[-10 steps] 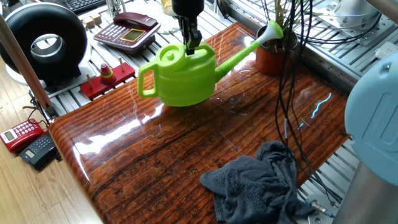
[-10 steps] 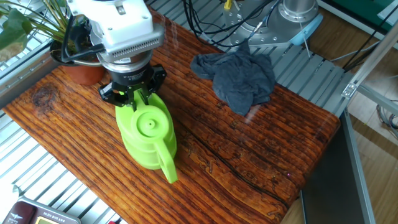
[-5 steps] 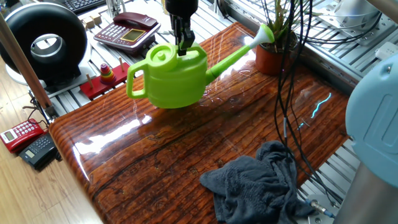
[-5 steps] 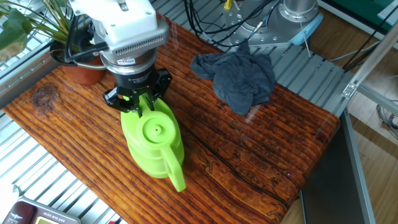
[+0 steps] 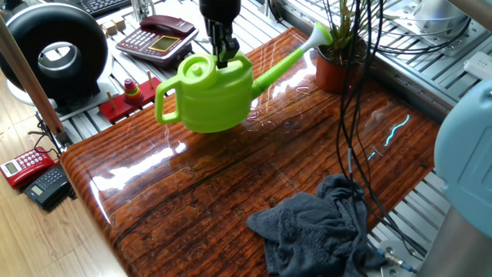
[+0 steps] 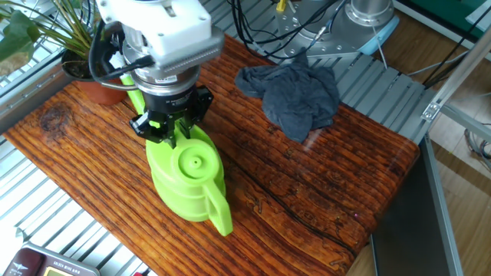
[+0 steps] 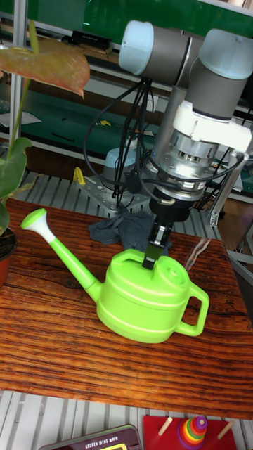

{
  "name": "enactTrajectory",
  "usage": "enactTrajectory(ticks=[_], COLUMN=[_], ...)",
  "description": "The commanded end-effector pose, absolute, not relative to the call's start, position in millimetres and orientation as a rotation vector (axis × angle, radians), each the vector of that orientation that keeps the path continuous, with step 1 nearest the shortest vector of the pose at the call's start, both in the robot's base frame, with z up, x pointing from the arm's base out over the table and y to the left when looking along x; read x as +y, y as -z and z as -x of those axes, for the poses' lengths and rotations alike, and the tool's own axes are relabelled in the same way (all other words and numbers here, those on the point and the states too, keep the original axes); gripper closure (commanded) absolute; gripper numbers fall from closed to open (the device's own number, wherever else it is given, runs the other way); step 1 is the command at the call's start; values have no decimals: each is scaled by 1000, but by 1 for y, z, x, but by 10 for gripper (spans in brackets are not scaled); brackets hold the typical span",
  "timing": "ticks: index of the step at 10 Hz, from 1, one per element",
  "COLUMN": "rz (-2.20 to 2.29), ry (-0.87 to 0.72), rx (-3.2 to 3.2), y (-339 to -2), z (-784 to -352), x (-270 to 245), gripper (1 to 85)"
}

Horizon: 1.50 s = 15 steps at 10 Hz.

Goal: Water the plant

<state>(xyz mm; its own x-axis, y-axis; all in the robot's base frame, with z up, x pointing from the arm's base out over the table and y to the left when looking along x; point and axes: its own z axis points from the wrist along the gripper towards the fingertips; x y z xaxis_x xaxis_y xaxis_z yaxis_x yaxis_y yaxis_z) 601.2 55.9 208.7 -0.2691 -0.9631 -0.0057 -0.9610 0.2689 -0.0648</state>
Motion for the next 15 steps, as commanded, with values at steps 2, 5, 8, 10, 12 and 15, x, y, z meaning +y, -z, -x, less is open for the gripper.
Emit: enactTrajectory(ticks=[2,5,8,10,12,15], rz=[2044,2080,2118,2050,2050,2053], ry=[102,85,77,61,50,43], rx=[2329,2282,2264,2338,2327,2314], y=[-211,-209,-211,-208,-206,-206], z=[-602,-601,-594,-589,-587,-583], x=[57,64,62,55,49,40], gripper=[847,847,847,847,847,847])
